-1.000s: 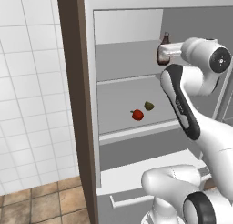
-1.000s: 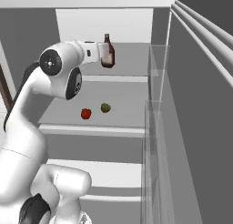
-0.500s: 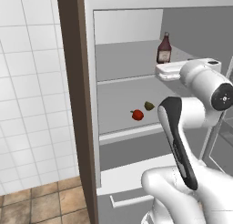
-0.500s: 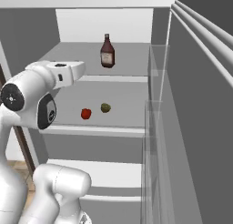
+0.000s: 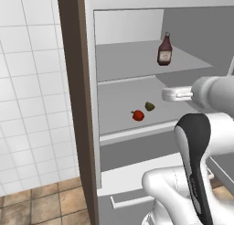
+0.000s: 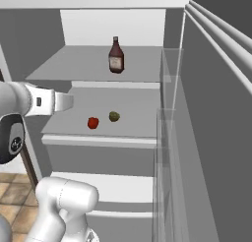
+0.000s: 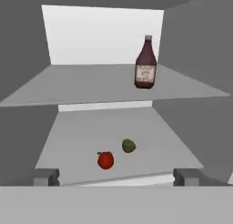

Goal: Place the ketchup and ketchup from the counter to the top shelf of the fridge. If the existing items in the fridge are on the top shelf, move them to other shelves.

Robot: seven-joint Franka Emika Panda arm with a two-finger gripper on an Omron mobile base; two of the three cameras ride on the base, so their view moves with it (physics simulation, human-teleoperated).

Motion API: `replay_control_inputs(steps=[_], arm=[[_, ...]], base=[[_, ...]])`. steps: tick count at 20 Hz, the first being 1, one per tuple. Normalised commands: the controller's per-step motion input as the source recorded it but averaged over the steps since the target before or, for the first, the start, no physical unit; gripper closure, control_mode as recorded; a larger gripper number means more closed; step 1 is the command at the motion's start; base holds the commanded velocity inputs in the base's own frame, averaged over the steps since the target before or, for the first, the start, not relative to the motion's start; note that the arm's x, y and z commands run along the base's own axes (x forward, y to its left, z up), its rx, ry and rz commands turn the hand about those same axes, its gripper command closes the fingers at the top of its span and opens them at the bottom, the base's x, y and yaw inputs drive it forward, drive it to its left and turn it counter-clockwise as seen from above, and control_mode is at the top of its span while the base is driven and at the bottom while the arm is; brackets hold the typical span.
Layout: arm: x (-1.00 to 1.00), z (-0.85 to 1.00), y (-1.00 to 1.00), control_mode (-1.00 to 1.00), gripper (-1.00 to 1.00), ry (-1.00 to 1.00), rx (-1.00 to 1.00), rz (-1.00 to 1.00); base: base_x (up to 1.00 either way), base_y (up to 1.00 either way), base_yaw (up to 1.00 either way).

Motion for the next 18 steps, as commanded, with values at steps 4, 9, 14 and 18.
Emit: replay_control_inputs(steps=[4, 9, 14, 18], arm=[[-0.94, -0.88, 0.00, -1.00, -1.00, 0.57, 0.06, 0.00], [-0.19, -0.28, -0.03, -1.00, -1.00, 0.15, 0.01, -0.01], [0.00, 0.00, 0.00, -1.00, -1.00, 0.00, 0.00, 0.00], [-0.17, 0.00, 0.05, -1.00, -1.00, 0.01, 0.00, 0.00]], base=[[0.00, 0.00, 0.00], [0.00, 0.00, 0.00], [0.00, 0.00, 0.00], [0.00, 0.00, 0.00]])
